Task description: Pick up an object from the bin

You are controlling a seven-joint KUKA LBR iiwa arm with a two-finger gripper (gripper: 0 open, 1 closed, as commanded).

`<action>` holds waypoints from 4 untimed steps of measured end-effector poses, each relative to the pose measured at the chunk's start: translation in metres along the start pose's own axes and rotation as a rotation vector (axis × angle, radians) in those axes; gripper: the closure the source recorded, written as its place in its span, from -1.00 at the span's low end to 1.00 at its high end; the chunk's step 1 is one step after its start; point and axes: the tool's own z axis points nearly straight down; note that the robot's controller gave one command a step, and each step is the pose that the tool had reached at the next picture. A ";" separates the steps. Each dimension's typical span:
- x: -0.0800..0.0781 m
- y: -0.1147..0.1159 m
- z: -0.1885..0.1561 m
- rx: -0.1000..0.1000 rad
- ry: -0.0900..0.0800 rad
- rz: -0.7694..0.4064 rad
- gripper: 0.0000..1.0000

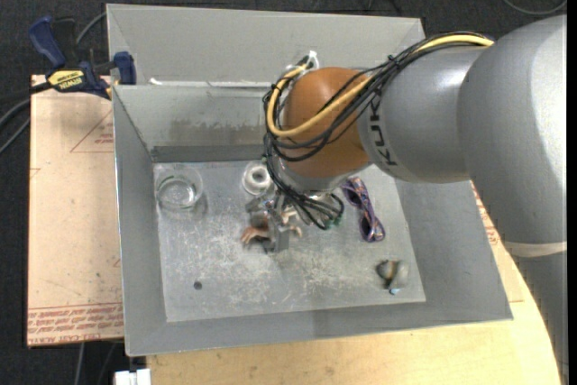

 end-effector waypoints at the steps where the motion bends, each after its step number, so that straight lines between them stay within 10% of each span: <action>1: 0.000 0.000 0.000 0.000 0.000 0.001 1.00; 2: 0.005 0.011 -0.082 -0.001 -0.003 -0.052 1.00; 3: 0.005 0.011 -0.082 -0.001 -0.003 -0.052 1.00; 4: 0.006 0.010 -0.181 -0.002 -0.002 -0.083 1.00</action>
Offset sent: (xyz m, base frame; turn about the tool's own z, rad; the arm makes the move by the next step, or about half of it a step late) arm -0.0092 0.0071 0.0822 -0.0547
